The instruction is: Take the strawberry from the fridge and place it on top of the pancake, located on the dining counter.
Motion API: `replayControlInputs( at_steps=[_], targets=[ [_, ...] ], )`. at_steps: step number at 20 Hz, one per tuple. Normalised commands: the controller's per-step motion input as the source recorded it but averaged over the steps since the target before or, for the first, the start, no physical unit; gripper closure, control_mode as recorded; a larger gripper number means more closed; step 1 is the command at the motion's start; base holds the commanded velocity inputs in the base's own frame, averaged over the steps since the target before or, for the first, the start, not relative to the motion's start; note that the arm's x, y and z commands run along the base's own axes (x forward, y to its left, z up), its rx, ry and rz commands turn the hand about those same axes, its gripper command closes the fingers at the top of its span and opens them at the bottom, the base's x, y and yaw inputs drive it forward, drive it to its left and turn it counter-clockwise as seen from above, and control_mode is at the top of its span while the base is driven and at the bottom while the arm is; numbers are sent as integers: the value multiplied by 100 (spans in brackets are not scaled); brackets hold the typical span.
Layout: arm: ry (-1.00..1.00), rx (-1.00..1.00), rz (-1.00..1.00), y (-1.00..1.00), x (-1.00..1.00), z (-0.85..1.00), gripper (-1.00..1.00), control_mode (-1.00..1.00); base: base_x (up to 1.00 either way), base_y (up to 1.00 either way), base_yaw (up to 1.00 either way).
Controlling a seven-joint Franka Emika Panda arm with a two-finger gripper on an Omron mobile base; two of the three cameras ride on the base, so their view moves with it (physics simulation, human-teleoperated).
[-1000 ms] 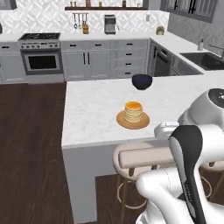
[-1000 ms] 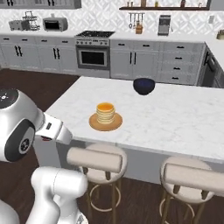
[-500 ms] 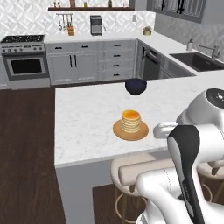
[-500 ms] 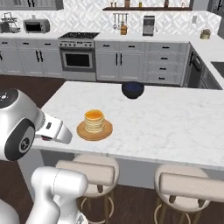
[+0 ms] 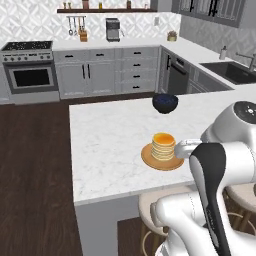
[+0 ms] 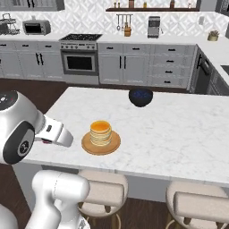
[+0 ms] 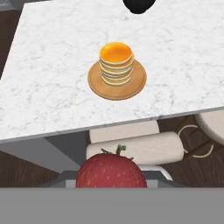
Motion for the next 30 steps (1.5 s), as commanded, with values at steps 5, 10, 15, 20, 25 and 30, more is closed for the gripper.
replayControlInputs(
  at_steps=[5,10,15,20,25,30],
  targets=[
    [0,0,0,0,0,0,100,100,42,0,0],
    [0,0,0,0,0,0,100,100,34,0,0],
    [0,0,0,0,14,0,100,-100,39,0,0],
    [1,0,3,0,94,0,100,-100,0,0,0],
    [4,0,2,-23,100,0,100,-100,0,0,0],
    [25,0,0,-18,100,-19,100,-100,0,0,0]
  ],
)
